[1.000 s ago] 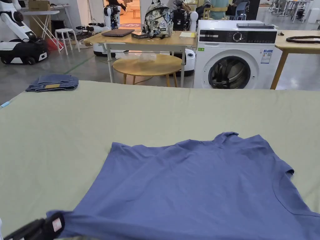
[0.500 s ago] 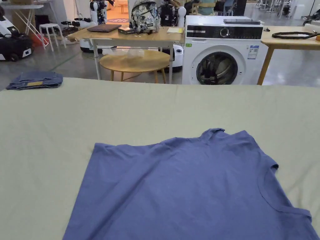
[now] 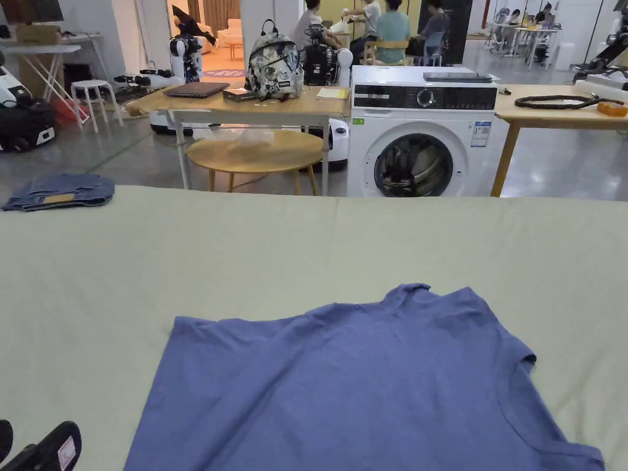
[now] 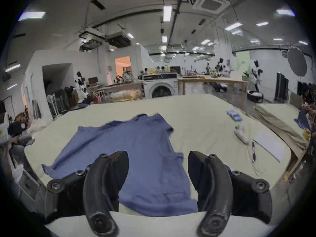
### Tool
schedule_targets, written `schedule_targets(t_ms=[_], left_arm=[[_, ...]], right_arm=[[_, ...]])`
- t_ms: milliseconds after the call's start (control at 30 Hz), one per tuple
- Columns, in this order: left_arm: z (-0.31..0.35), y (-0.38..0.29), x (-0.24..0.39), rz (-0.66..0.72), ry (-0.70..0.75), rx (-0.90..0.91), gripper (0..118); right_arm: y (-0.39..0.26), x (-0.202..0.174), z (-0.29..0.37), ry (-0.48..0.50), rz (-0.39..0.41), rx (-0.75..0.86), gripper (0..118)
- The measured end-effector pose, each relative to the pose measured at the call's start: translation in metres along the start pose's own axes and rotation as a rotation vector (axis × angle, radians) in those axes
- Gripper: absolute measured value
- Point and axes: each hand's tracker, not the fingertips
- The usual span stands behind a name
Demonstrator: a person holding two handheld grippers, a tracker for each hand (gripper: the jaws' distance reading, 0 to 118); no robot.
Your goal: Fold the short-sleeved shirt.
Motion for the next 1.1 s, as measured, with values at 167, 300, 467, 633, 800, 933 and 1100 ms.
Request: schedule_targets(t_ms=[167, 300, 467, 633, 800, 933, 1100], left_arm=[[-0.004, 0.013, 0.018, 0.002, -0.090, -0.001, 22], [-0.004, 0.012, 0.028, 0.012, -0.089, 0.010, 0], [-0.004, 0.008, 0.024, 0.058, -0.081, -0.040, 0], [-0.001, -0.004, -0.003, 0.080, -0.065, -0.095, 0], [-0.001, -0.032, -0.035, 0.071, 0.014, -0.281, 39], [-0.003, -0.059, -0.044, 0.204, -0.020, -0.360, 65], [-0.028, -0.106, -0.068, 0.159, 0.056, -0.491, 66]], right_arm=[[0.003, -0.023, -0.009, 0.070, 0.013, -0.009, 28], [-0.004, -0.035, -0.015, 0.091, 0.048, -0.031, 0], [-0.011, -0.039, -0.018, 0.104, 0.045, -0.060, 0], [-0.017, -0.032, -0.017, 0.101, 0.010, -0.060, 0], [-0.026, -0.024, -0.019, 0.100, -0.047, -0.091, 0], [-0.033, -0.022, -0.022, 0.105, -0.097, -0.130, 0], [-0.038, -0.017, -0.022, 0.108, -0.146, -0.148, 0]])
